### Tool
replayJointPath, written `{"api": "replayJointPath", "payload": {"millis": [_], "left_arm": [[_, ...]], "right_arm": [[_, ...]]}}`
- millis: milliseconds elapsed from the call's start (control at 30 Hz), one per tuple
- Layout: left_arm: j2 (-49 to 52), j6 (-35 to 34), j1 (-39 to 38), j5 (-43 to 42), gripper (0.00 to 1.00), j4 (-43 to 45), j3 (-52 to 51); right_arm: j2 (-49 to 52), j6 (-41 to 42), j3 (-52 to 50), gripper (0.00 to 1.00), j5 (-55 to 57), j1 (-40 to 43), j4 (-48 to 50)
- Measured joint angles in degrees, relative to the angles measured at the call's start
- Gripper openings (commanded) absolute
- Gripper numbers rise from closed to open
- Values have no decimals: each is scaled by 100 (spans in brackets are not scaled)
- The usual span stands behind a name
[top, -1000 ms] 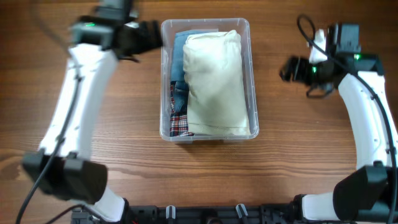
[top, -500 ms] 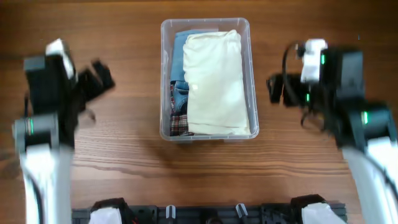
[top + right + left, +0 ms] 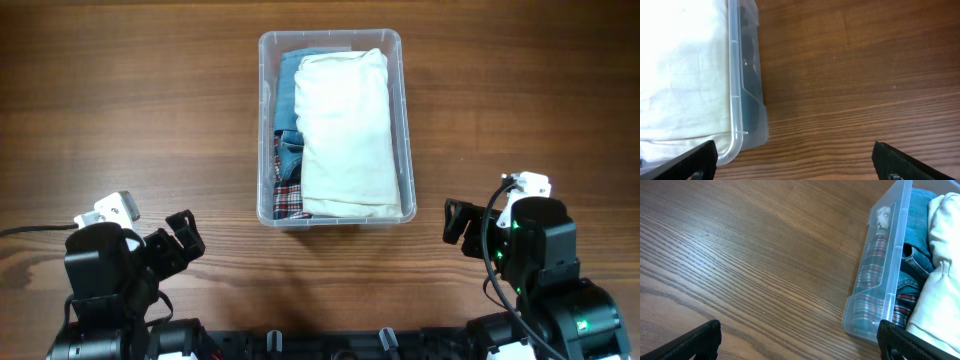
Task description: Pack container
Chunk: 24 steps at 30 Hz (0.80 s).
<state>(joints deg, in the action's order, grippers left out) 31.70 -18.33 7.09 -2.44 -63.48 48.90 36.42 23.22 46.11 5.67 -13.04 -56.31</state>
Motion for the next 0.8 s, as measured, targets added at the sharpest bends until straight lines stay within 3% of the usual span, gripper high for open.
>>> {"api": "replayJointPath", "payload": {"millis": [200, 300, 467, 667, 800], "left_arm": [[0, 0, 0, 0, 100, 0, 0], [0, 0, 0, 0, 100, -4, 0], [0, 0, 0, 0, 100, -17, -7], [-4, 0, 0, 0, 100, -20, -22], [-4, 0, 0, 0, 100, -20, -22]], "right_arm": [[-48, -7, -2, 100, -2, 35, -33], [-992, -190, -111, 100, -4, 562, 151], [-3294, -1073, -1615, 100, -428, 1178, 1674], [-3556, -1456, -4096, 100, -715, 1325, 5910], [-3558, -1447, -4575, 100, -761, 1325, 5615]]}}
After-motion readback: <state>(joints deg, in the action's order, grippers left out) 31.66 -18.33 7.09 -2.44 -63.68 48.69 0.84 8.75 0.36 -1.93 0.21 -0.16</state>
